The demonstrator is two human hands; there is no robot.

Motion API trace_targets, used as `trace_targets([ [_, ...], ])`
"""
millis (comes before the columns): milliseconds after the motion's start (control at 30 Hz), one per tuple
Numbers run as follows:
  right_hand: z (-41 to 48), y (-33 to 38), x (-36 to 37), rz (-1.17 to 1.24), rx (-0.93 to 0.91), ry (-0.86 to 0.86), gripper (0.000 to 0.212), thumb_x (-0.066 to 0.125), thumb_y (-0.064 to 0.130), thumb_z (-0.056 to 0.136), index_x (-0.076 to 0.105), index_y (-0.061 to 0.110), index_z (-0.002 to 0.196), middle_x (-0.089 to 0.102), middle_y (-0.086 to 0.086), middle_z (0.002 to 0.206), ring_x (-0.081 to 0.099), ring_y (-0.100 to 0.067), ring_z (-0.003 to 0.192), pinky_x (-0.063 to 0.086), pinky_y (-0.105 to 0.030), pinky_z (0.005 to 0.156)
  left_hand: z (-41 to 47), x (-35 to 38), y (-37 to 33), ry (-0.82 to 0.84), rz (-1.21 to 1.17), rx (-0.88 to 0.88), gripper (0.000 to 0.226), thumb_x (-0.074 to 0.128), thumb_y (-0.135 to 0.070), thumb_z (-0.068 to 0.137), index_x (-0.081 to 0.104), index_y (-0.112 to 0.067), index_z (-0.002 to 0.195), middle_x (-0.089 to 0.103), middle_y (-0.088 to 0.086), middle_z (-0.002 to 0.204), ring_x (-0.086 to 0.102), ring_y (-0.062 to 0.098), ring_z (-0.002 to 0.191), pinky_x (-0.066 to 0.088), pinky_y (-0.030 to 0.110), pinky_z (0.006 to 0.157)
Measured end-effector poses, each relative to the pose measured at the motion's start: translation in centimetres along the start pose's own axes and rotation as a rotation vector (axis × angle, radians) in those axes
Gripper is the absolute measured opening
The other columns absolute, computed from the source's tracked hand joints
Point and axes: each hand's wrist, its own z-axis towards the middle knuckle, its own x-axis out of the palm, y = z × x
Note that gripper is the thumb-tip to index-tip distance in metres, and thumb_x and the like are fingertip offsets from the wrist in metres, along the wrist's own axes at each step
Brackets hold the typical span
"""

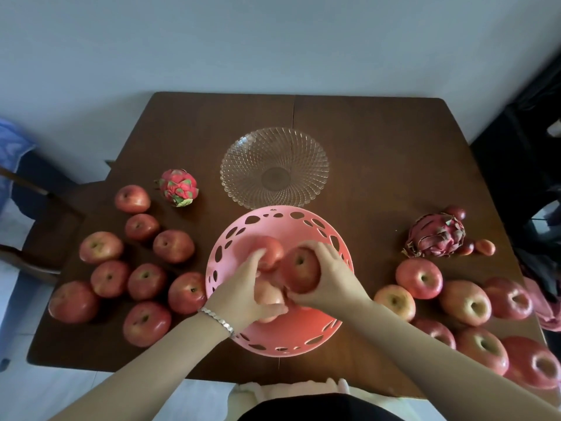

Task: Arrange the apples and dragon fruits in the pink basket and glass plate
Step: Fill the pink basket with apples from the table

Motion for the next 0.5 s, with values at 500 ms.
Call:
trace_targets([
  [500, -1.2, -1.4, -1.7, 0.053, 0.127, -0.063, 0.077, 0.087, 0.025, 0.053, 0.044, 0.030, 0.117, 0.049, 0.011, 0.114, 0.045, -0.006, 0.104, 0.034, -0.008, 0.083, 2.1, 0.9, 2.7, -0.044, 0.433, -0.142, 0.069, 0.073, -0.037, 0.060, 0.039, -0.022, 0.119, 0.050, 0.002, 0.118, 0.055, 0.029, 0.105, 0.048, 0.038, 0.087],
])
